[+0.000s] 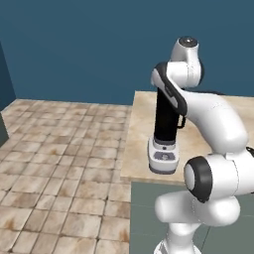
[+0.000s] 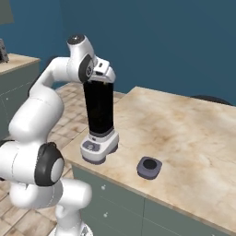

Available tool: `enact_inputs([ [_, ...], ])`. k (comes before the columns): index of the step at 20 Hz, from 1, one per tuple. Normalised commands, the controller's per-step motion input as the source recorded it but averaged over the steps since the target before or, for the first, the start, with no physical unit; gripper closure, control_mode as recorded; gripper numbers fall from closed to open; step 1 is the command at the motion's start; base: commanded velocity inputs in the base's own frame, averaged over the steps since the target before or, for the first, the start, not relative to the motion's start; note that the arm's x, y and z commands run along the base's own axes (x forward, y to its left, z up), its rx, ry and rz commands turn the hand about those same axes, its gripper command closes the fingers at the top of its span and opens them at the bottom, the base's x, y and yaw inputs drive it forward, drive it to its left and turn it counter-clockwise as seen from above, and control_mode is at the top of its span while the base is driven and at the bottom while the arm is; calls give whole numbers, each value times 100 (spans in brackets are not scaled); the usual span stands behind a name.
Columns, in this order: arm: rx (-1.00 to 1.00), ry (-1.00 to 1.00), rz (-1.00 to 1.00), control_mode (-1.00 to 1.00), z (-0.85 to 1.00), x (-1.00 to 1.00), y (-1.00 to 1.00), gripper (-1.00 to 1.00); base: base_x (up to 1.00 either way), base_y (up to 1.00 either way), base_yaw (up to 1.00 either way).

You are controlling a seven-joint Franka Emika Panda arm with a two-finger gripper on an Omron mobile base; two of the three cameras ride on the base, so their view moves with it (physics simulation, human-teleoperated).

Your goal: Grab the lemon and lime from the fridge, place them in the blender, close the lid, and turn on the blender to create a marinade.

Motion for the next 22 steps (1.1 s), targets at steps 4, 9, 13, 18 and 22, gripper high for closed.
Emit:
enact_inputs([
  [4,-3,-33,0,-100,78,-84,0,-100,0,0,0],
  [9,0,-25,0,-100,-18,-100,0,-100,0,0,0],
  [13,0,-10,0,-100,-41,-100,0,-100,0,0,0],
  [18,0,0,0,-100,-50,-99,10,-100,0,0,0],
  [22,-1,5,0,-100,-45,-71,26,-100,0,0,0],
])
